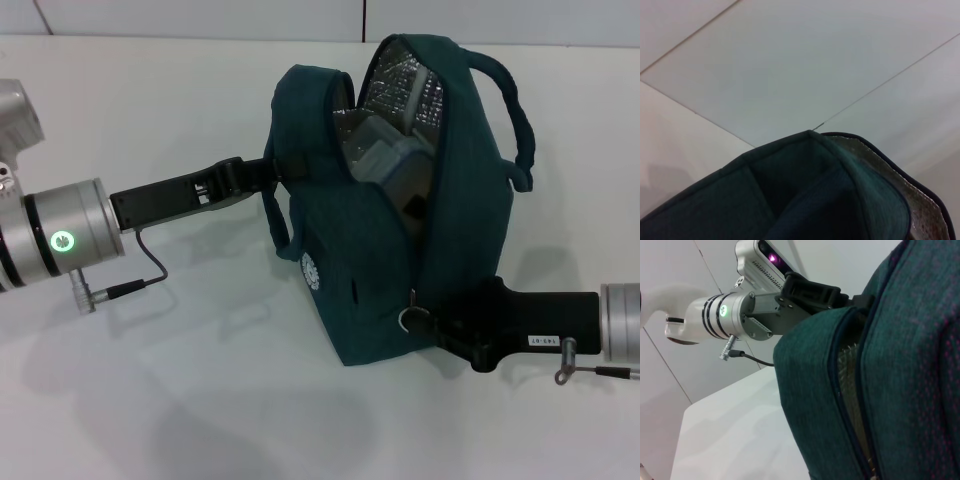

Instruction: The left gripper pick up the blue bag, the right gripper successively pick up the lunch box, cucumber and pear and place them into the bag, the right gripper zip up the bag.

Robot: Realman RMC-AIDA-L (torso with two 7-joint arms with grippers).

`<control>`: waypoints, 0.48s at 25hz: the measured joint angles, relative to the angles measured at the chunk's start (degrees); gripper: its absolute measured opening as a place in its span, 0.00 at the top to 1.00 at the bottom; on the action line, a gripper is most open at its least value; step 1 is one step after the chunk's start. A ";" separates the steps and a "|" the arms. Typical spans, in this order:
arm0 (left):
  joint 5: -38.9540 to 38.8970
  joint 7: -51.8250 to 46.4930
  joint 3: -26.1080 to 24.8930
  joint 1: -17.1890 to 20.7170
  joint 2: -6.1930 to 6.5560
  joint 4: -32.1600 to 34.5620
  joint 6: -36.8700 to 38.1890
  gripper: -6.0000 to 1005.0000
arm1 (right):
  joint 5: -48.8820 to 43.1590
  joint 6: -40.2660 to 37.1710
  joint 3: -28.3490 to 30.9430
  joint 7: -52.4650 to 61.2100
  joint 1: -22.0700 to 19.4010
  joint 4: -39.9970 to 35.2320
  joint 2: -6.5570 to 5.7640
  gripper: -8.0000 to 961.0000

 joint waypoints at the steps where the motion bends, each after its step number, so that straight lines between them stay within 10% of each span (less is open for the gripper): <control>1: 0.00 0.02 0.00 0.01 0.00 0.00 0.00 0.93 | 0.00 -0.06 -0.01 0.08 -0.03 0.06 -0.03 0.97; 12: -0.07 0.12 0.00 -0.03 0.24 0.00 0.01 0.91 | -0.01 -3.51 0.13 1.12 -3.05 -0.15 -0.69 0.97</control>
